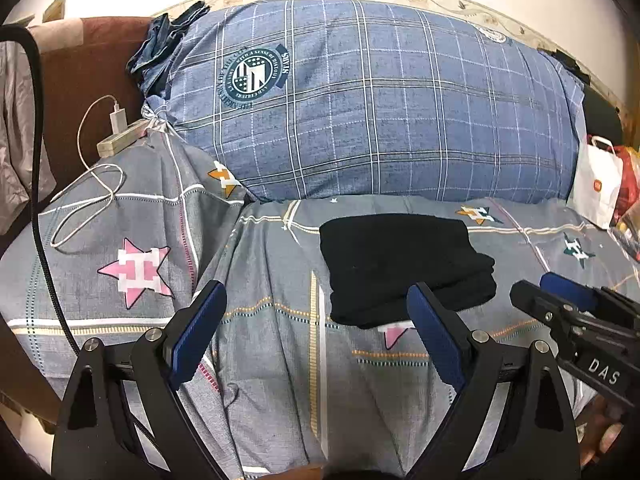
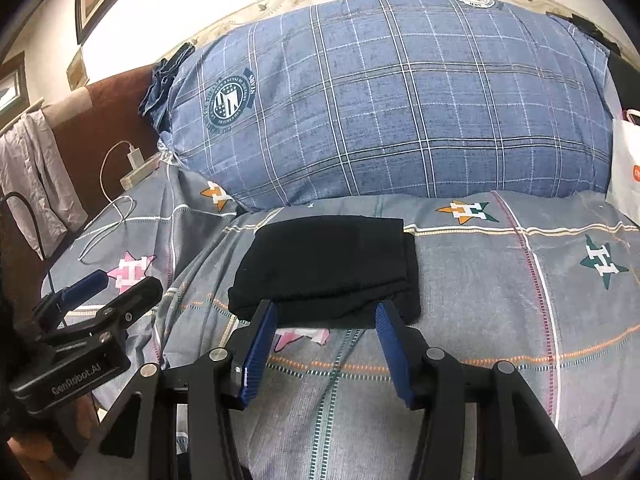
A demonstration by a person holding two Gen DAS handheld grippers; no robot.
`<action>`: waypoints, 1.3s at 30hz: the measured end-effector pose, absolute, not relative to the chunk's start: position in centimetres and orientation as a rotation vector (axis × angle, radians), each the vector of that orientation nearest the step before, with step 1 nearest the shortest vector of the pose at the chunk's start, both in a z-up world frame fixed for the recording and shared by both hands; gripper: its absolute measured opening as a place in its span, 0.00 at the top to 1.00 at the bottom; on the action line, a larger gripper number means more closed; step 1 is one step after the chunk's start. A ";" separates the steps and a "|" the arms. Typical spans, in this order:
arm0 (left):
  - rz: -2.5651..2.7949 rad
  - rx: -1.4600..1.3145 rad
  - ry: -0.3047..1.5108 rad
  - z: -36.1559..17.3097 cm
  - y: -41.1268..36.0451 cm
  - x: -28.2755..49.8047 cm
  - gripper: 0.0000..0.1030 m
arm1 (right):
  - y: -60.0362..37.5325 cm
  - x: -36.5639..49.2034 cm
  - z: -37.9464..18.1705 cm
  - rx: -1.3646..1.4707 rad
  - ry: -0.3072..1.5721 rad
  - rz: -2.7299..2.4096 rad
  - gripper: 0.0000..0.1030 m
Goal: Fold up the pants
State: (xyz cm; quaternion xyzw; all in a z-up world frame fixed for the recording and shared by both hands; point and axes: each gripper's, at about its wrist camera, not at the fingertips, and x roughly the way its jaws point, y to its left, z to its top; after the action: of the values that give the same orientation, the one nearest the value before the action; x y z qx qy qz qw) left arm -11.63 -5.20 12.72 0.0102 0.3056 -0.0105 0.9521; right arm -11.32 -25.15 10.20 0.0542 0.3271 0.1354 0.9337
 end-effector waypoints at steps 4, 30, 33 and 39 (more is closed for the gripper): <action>-0.019 0.043 0.624 12.5 -5.5 -11.7 0.11 | -25.2 -11.3 10.1 0.118 0.671 0.277 0.51; -0.020 0.004 0.664 11.3 -5.5 -11.1 0.11 | -24.0 -11.3 9.4 0.108 0.683 0.289 0.51; -0.019 0.005 0.666 11.2 -5.6 -11.2 0.11 | -24.0 -11.2 9.3 0.109 0.684 0.291 0.51; -0.016 0.000 0.670 11.0 -5.5 -11.1 0.11 | -23.9 -11.1 9.1 0.111 0.688 0.291 0.51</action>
State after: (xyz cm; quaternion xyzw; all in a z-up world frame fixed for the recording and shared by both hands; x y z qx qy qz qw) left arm -11.10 -5.49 11.05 0.0001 0.3286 -0.0077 0.9445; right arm -11.11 -23.87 9.10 0.0543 0.3359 0.1422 0.9295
